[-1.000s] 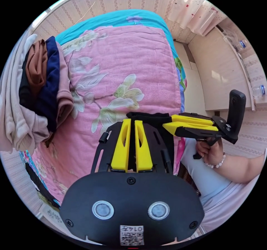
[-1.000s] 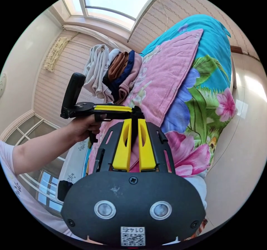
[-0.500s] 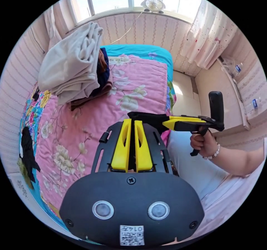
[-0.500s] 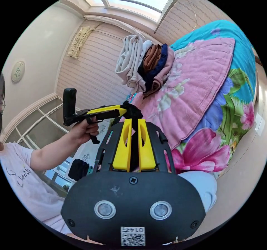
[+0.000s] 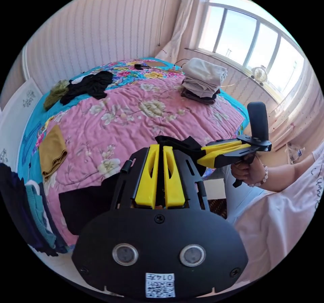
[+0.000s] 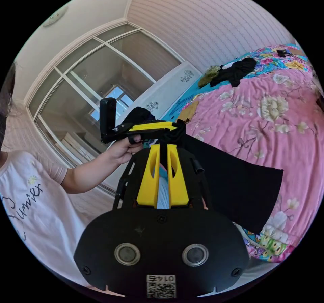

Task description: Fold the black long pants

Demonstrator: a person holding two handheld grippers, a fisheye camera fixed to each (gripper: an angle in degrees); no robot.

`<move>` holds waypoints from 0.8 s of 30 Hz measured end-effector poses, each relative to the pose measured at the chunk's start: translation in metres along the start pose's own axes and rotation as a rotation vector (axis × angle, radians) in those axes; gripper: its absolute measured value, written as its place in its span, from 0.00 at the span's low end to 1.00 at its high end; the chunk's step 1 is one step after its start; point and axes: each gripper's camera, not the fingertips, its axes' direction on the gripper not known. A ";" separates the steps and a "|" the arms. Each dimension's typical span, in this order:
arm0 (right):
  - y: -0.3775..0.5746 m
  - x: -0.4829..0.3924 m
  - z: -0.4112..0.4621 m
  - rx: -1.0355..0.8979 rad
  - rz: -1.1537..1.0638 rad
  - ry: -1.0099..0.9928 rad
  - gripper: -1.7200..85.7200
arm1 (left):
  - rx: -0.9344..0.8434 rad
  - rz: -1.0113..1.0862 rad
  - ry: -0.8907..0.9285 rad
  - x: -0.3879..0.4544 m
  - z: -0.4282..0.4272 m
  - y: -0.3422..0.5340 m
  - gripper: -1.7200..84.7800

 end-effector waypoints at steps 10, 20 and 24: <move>-0.059 -0.052 0.354 -0.251 -0.124 0.040 0.07 | 0.047 -0.339 -0.212 -0.238 -0.148 0.050 0.05; -0.001 -0.010 0.512 -0.537 -0.170 -0.021 0.11 | 0.049 -0.661 -0.180 -0.299 -0.246 0.170 0.05; 0.027 0.052 0.451 -0.507 -0.120 0.150 0.12 | 0.051 -0.632 -0.197 -0.287 -0.266 0.163 0.06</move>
